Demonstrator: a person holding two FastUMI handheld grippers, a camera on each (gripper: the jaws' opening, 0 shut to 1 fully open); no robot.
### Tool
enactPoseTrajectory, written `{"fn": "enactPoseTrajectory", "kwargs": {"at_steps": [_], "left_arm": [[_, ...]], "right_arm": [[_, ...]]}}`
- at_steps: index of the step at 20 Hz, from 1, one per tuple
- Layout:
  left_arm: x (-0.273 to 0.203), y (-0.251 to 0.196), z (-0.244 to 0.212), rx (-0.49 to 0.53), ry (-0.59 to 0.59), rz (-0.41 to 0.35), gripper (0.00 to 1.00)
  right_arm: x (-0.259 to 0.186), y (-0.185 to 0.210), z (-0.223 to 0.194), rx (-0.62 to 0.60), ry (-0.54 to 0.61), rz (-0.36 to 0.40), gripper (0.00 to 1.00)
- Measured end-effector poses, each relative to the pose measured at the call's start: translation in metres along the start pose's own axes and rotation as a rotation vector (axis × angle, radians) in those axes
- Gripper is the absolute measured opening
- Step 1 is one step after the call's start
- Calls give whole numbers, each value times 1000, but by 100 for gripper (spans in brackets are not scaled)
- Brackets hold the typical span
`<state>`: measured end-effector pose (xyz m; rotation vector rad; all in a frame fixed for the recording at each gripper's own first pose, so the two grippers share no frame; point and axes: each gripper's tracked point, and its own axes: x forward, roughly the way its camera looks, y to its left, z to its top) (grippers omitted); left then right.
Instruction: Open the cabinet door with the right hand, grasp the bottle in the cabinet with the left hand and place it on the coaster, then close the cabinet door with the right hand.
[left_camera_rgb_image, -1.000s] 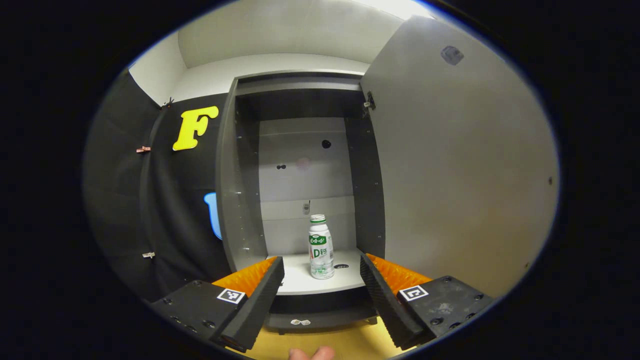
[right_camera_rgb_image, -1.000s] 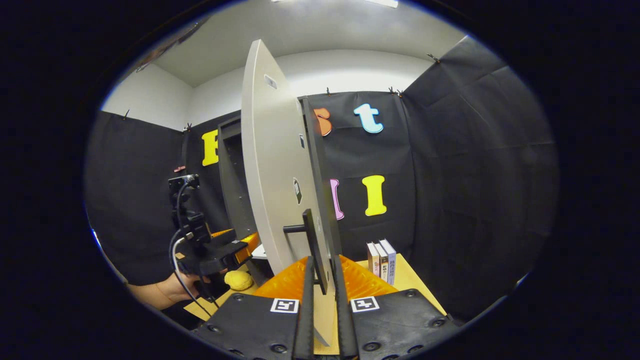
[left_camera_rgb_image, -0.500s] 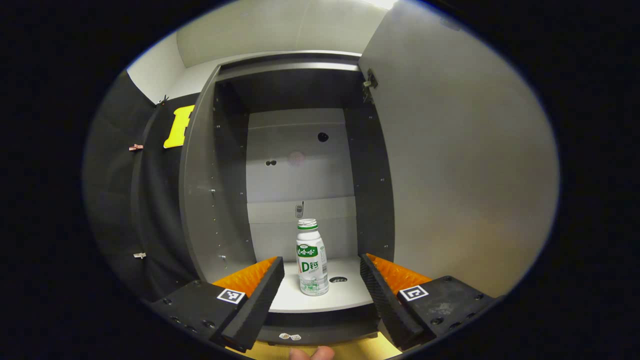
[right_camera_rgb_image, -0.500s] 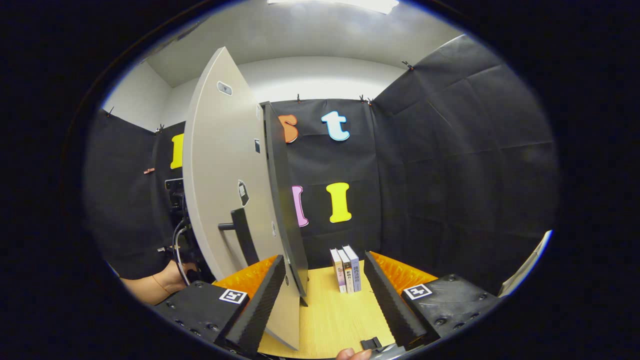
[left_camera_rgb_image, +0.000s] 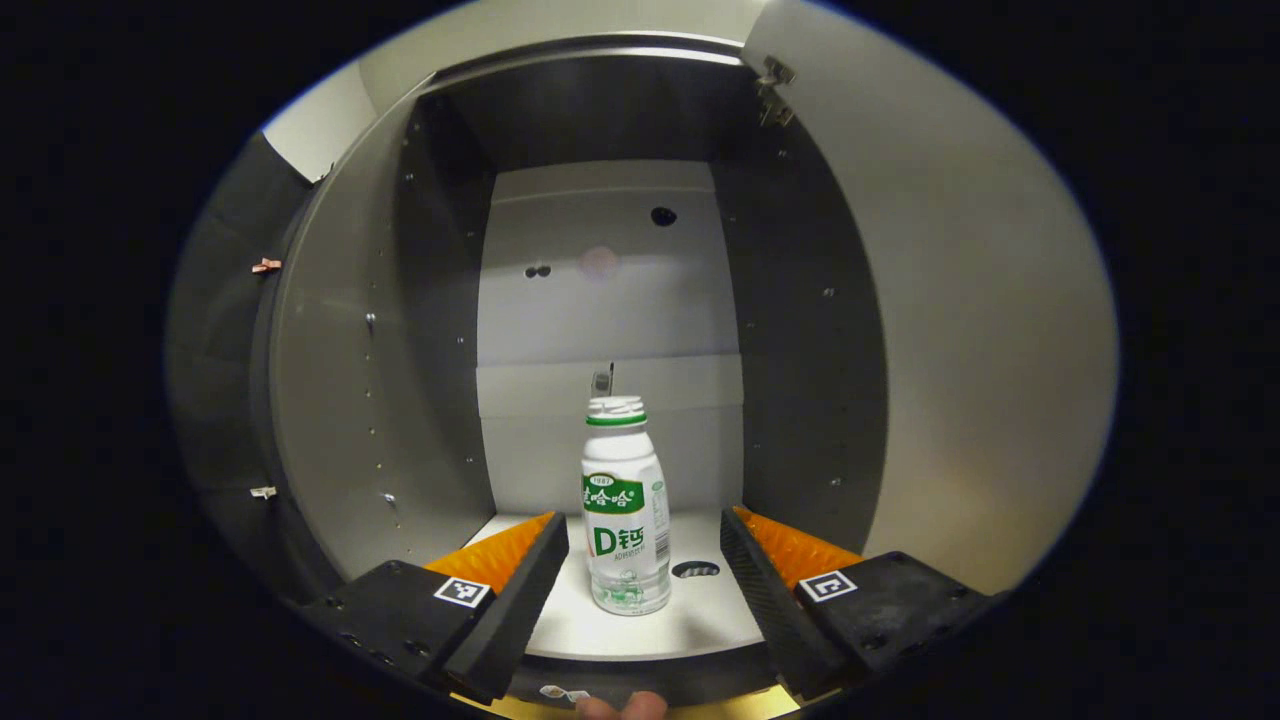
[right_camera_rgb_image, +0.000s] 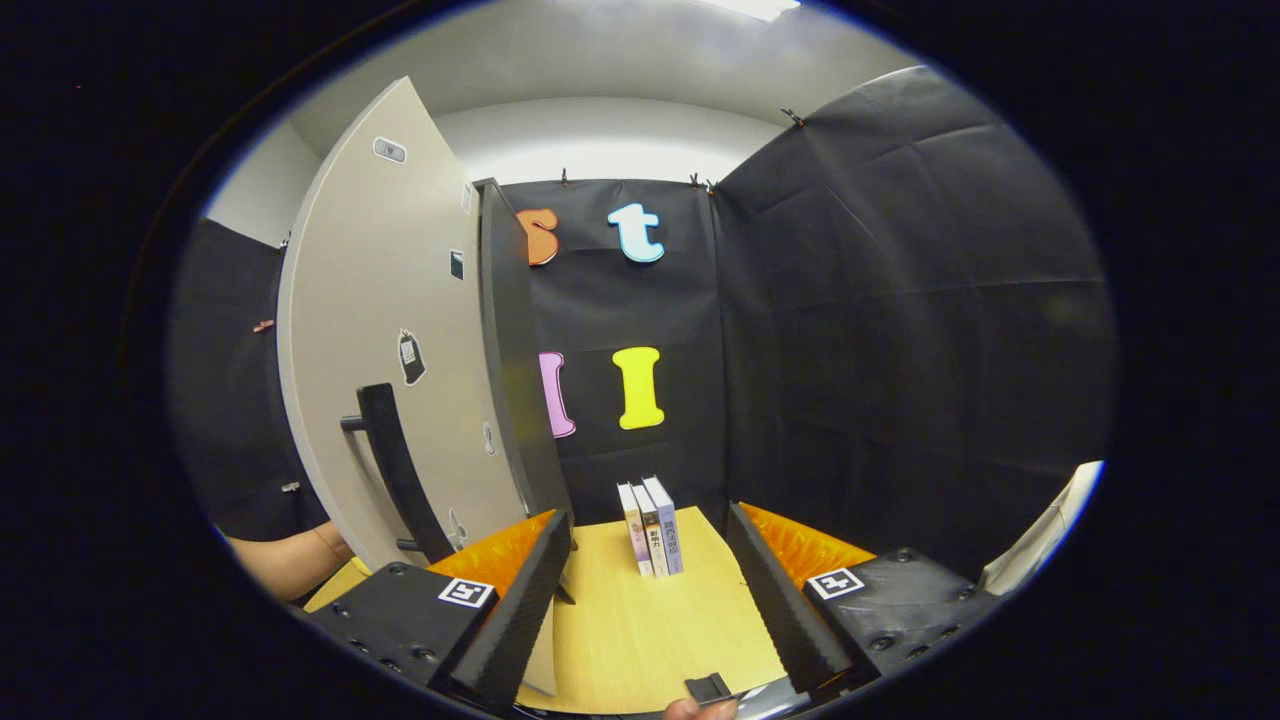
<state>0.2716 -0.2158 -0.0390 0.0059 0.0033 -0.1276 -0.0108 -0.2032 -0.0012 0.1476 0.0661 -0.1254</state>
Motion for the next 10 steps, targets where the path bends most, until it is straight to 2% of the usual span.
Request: {"fn": "enactPoseTrajectory", "kwargs": {"at_steps": [1,2,4,5,6,7,9,10], "left_arm": [[9,3,-5,-1,8,12,96],[16,6,-9,-4,11,22,96],[30,8,-13,-12,11,32,96],[36,7,-15,-17,12,33,96],[41,7,-17,-21,14,31,96],[46,8,-20,-23,16,34,96],[55,11,-22,-18,21,49,96],[59,10,-24,-18,24,48,96]], "right_arm": [[1,-1,1,-3,-1,-3,98],[4,-3,1,-4,-1,-8,90],[6,-8,0,-2,1,-20,90],[8,-11,0,0,1,-27,98],[9,-14,0,3,3,-33,98],[9,-15,-1,5,3,-37,90],[11,-17,-2,1,1,-39,90],[11,-18,-1,-4,-3,-39,98]]}}
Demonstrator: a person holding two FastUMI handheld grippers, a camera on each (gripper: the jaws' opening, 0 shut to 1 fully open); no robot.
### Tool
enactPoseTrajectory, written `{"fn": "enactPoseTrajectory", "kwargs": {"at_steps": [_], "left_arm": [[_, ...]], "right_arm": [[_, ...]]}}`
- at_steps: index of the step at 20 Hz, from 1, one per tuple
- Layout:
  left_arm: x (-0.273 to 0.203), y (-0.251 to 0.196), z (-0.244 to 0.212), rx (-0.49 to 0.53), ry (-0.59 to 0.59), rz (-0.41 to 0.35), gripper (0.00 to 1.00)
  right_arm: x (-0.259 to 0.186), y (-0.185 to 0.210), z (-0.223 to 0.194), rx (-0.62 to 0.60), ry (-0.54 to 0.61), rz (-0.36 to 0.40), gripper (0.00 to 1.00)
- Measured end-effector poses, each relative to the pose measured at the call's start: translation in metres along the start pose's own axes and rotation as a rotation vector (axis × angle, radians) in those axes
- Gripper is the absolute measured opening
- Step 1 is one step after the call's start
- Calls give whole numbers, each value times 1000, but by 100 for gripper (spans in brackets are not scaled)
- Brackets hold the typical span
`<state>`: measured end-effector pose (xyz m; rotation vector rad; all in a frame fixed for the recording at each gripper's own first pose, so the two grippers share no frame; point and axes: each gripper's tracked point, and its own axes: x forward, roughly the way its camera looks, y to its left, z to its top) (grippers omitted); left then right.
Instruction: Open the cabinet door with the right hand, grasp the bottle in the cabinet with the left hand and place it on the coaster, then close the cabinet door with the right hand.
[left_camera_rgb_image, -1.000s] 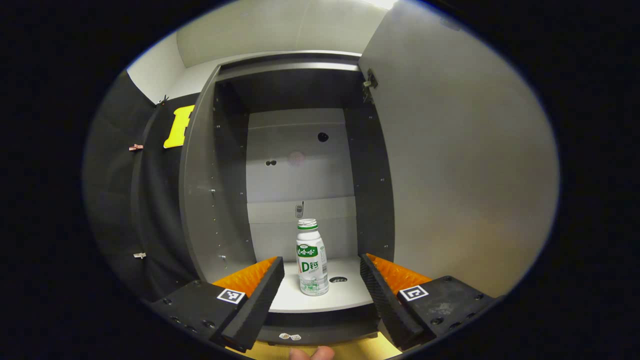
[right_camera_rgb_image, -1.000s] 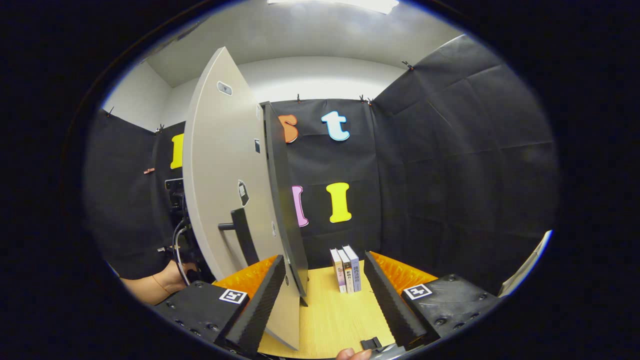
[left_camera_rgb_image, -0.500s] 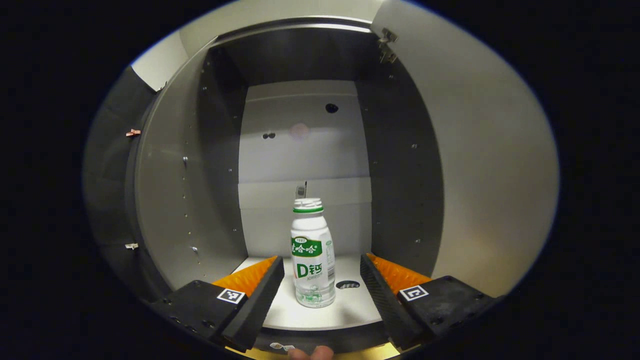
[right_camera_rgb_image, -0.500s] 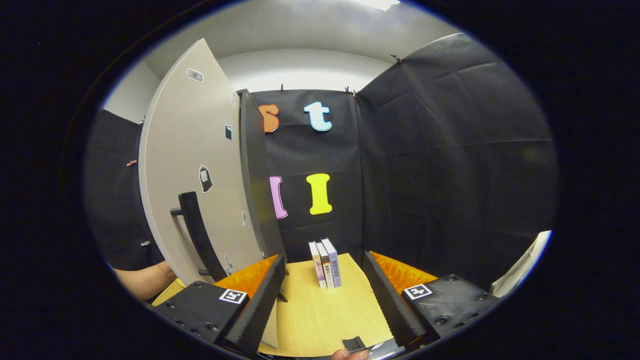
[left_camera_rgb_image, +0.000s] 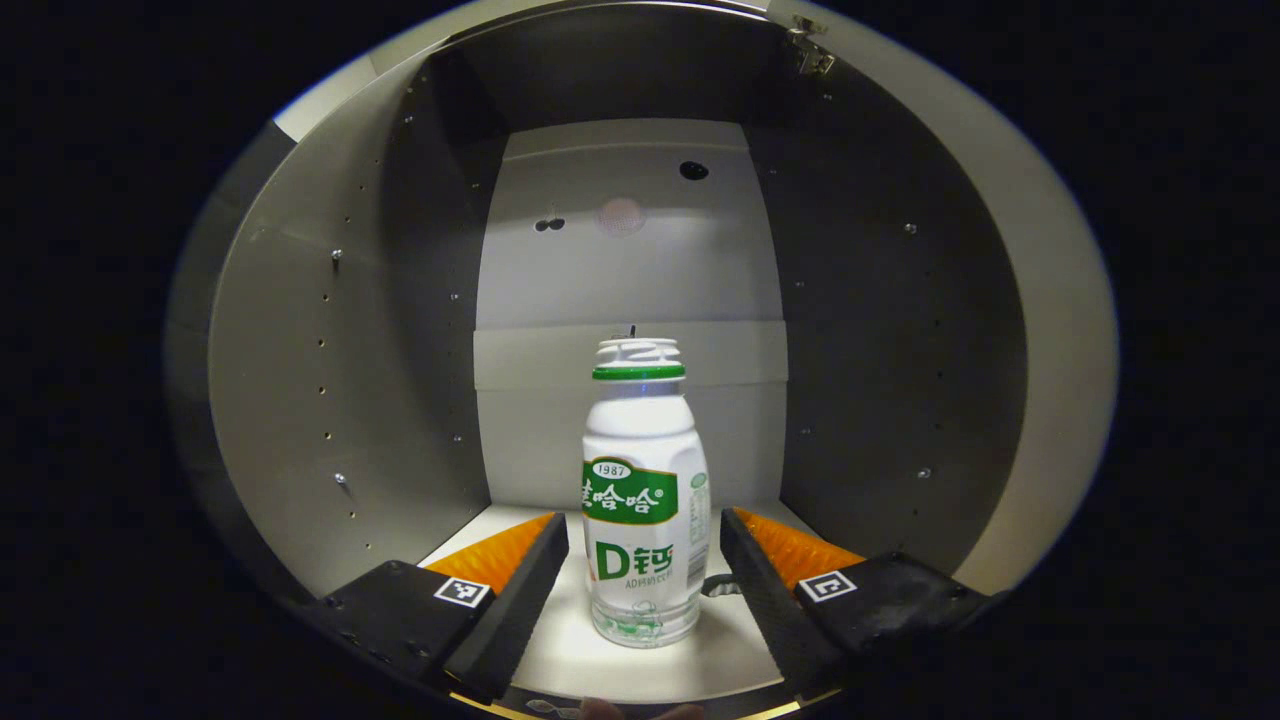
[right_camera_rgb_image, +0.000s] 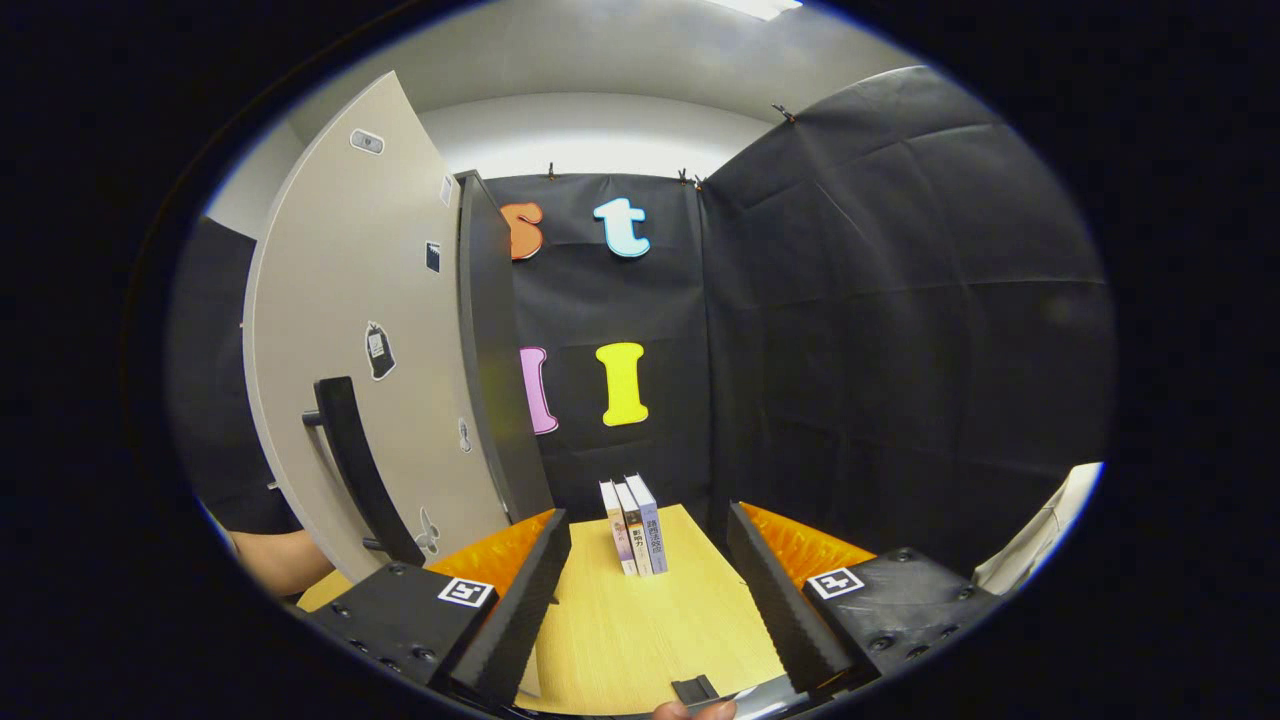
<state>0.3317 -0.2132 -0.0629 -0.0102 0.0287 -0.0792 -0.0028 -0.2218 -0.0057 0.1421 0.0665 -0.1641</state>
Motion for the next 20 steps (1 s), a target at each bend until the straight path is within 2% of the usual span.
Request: {"fn": "enactPoseTrajectory", "kwargs": {"at_steps": [2,3,5,12,16,20], "left_arm": [[2,-2,-3,-3,2,-3,93],[3,-4,-2,-8,1,-17,79],[0,0,0,-16,2,-17,76],[-44,25,24,-33,-24,-7,74],[-92,57,42,-48,-50,-6,73],[-146,95,49,-60,-67,5,73]], "right_arm": [[-1,-1,0,-13,-5,-4,98],[-1,-1,-1,-17,-3,-5,98],[1,-1,-3,-27,1,-7,98],[0,13,6,-48,-35,9,98],[0,31,11,-53,-59,43,98],[2,40,18,-50,-86,46,98]]}}
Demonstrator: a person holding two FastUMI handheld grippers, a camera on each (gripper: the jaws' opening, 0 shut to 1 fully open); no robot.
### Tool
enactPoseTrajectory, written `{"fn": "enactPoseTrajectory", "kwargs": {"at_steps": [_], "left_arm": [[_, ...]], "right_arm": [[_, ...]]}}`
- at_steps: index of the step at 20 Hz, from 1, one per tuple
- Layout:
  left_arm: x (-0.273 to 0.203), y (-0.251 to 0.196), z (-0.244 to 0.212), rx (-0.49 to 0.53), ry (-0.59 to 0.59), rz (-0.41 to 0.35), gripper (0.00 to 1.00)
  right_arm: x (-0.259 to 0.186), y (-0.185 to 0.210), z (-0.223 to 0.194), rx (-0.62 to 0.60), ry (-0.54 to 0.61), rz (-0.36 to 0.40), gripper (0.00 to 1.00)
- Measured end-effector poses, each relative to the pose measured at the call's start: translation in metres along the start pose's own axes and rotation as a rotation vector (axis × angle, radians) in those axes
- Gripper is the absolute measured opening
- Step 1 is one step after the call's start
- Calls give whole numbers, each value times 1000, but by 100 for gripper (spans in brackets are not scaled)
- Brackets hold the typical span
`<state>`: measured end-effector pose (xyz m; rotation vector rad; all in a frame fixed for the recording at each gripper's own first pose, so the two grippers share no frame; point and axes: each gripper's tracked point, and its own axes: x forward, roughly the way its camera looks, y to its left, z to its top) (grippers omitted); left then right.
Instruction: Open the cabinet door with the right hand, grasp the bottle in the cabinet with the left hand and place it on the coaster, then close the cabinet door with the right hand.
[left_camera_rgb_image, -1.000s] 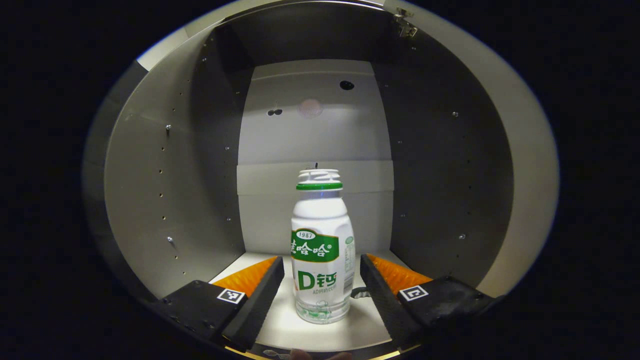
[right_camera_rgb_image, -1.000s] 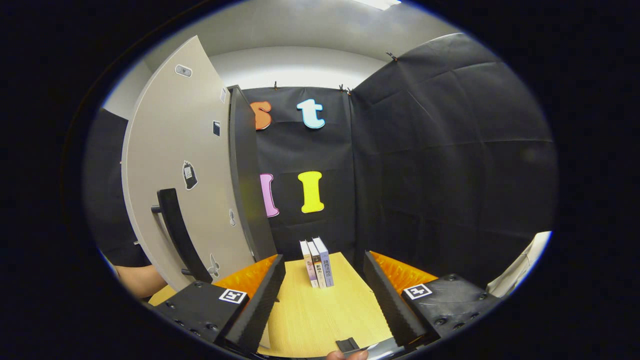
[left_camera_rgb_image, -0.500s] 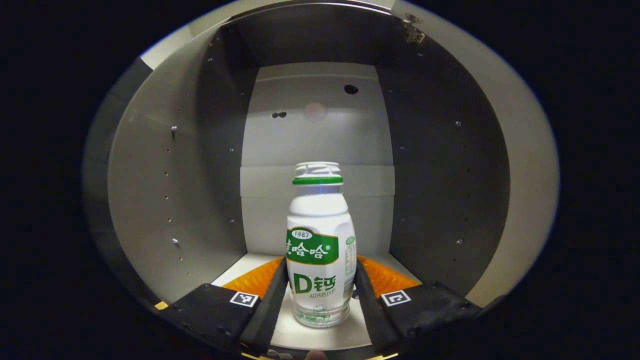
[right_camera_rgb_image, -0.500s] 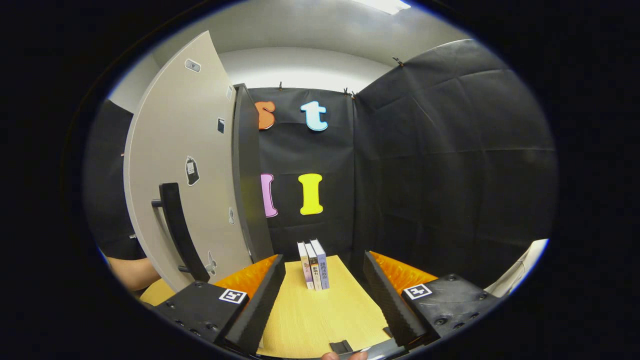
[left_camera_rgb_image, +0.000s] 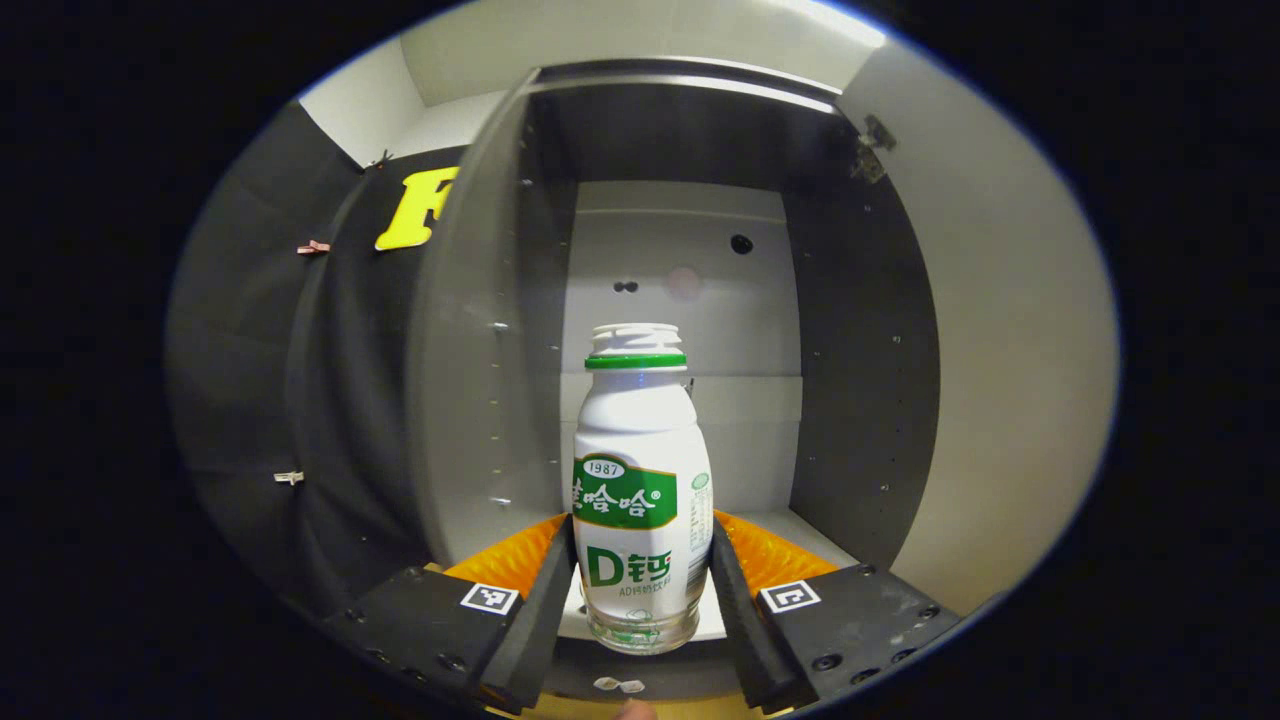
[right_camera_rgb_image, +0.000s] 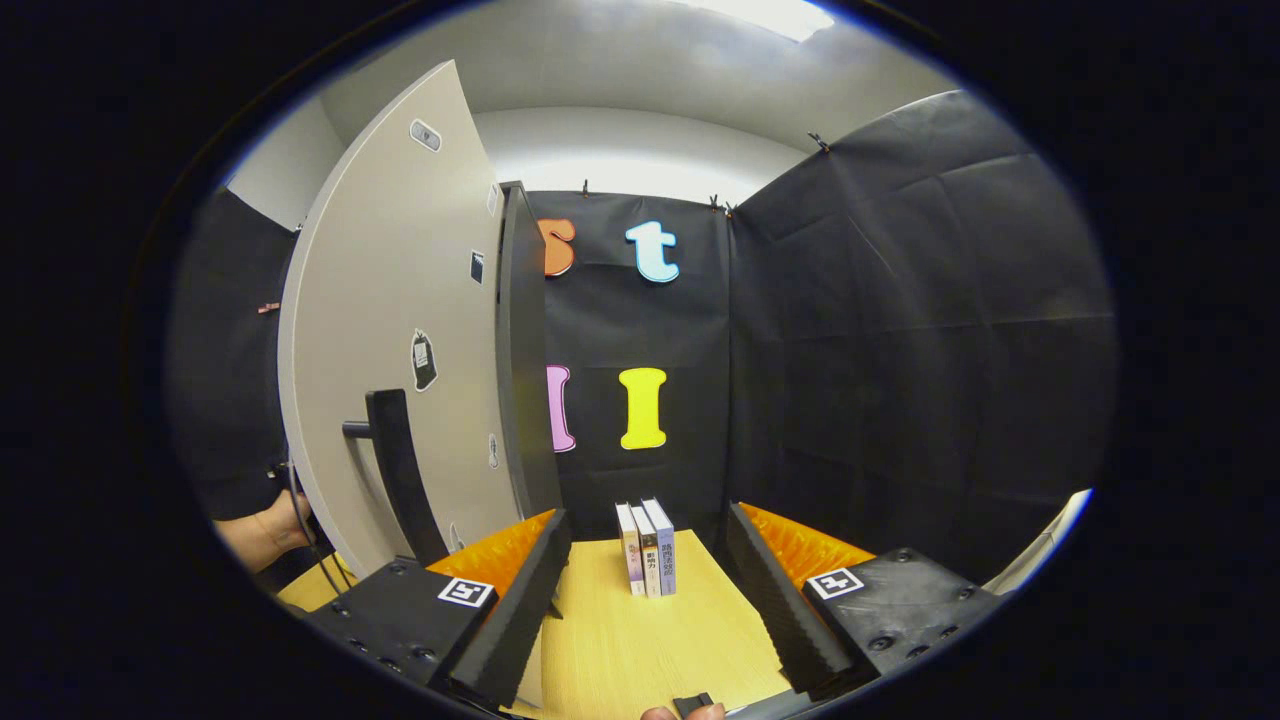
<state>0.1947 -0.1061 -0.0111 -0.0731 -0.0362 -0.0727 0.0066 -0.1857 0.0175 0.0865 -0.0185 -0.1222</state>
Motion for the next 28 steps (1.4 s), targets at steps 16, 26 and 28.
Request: {"fn": "enactPoseTrajectory", "kwargs": {"at_steps": [16,26,28], "left_arm": [[-172,104,-53,18,-22,-17,73],[-227,105,-155,51,1,-99,73],[-231,110,-176,59,5,-100,73]], "right_arm": [[0,24,19,-58,-77,-60,97],[-3,28,28,-37,-103,-120,98],[-3,27,30,-39,-116,-125,98]]}}
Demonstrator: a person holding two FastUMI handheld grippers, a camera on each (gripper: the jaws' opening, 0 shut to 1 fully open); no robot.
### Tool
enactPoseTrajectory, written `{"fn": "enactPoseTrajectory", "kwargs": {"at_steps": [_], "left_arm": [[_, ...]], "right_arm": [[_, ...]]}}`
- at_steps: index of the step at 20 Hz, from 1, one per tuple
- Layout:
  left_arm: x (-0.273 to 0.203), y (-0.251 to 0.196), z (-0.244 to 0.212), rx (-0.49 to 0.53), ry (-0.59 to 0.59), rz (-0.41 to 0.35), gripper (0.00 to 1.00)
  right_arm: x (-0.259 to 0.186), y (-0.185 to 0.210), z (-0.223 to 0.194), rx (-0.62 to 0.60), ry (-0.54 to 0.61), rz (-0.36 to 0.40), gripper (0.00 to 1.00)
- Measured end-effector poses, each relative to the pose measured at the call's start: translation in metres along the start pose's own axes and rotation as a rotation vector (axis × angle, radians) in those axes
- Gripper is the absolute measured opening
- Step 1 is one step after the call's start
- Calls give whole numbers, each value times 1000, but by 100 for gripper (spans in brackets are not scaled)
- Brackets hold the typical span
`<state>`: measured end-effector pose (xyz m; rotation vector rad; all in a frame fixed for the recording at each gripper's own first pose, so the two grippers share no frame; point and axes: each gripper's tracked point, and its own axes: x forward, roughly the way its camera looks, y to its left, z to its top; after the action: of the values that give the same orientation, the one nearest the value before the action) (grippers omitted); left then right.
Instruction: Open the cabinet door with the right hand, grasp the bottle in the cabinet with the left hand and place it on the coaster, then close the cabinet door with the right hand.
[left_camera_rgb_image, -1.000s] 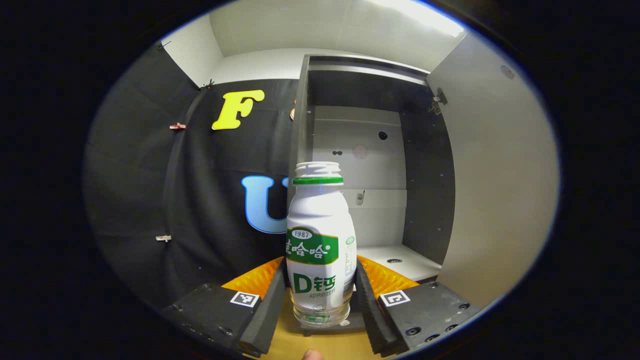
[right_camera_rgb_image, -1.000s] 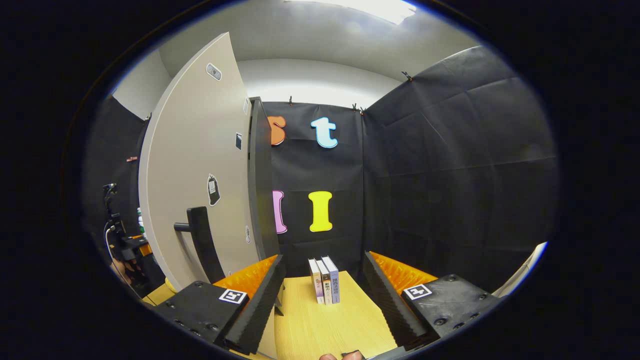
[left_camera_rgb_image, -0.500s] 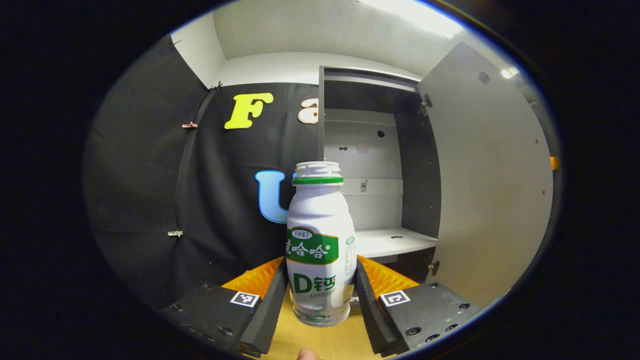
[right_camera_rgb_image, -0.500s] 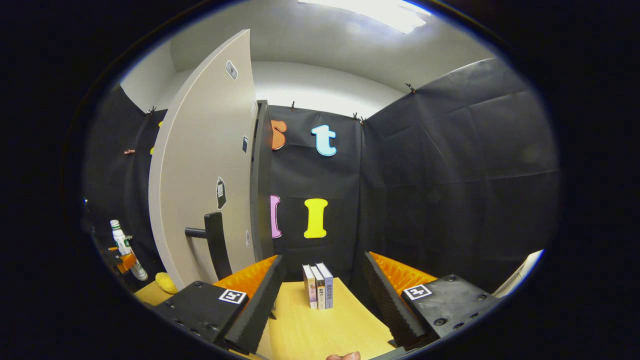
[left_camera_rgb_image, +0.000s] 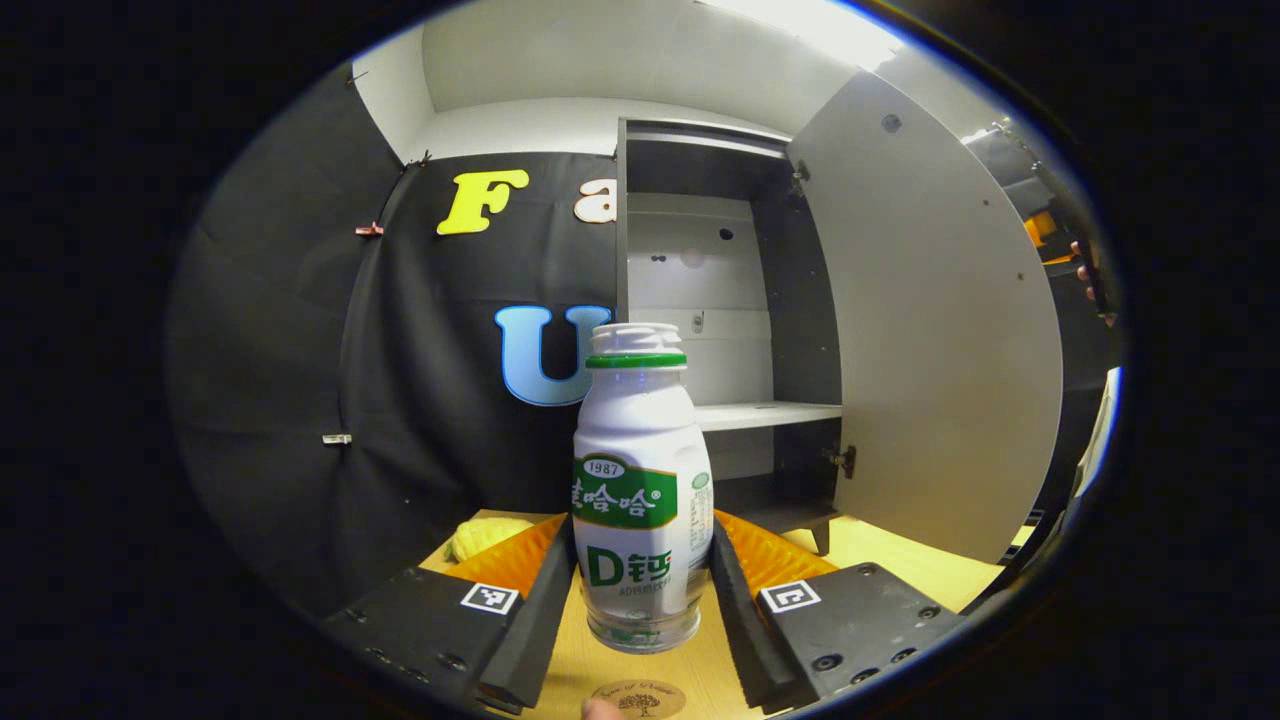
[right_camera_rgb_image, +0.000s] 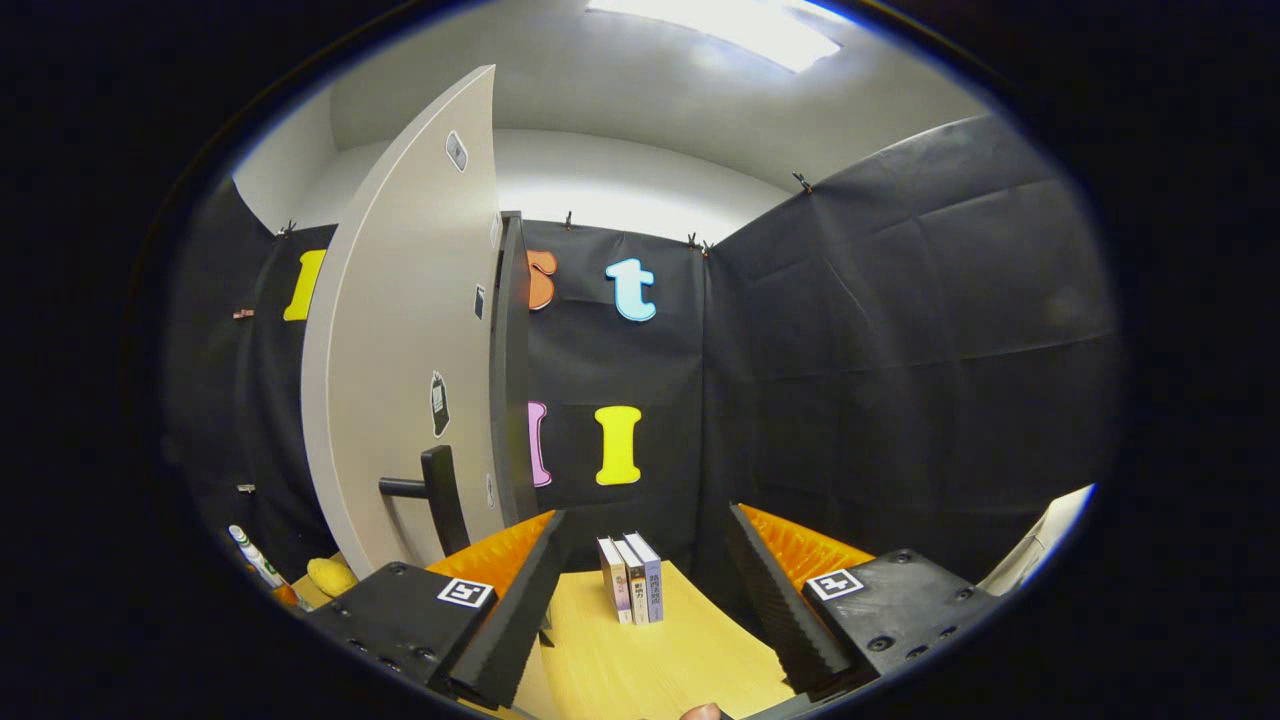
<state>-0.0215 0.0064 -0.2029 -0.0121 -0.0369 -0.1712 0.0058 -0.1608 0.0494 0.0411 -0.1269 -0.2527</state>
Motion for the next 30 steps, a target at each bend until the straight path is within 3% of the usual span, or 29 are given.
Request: {"fn": "enactPoseTrajectory", "kwargs": {"at_steps": [5,15,19,28,30], "left_arm": [[-5,-4,-59,-16,29,-38,74],[4,-3,-158,-29,85,-33,75],[7,1,-175,-38,91,-19,75],[-3,4,-181,-34,111,-30,80],[-2,2,-175,-30,104,-40,87]], "right_arm": [[2,-6,-7,21,12,-27,98],[1,-25,-15,73,51,-83,98],[-1,-36,-18,75,64,-114,98],[2,-35,-33,70,95,-103,98],[1,-36,-34,75,95,-100,98]]}}
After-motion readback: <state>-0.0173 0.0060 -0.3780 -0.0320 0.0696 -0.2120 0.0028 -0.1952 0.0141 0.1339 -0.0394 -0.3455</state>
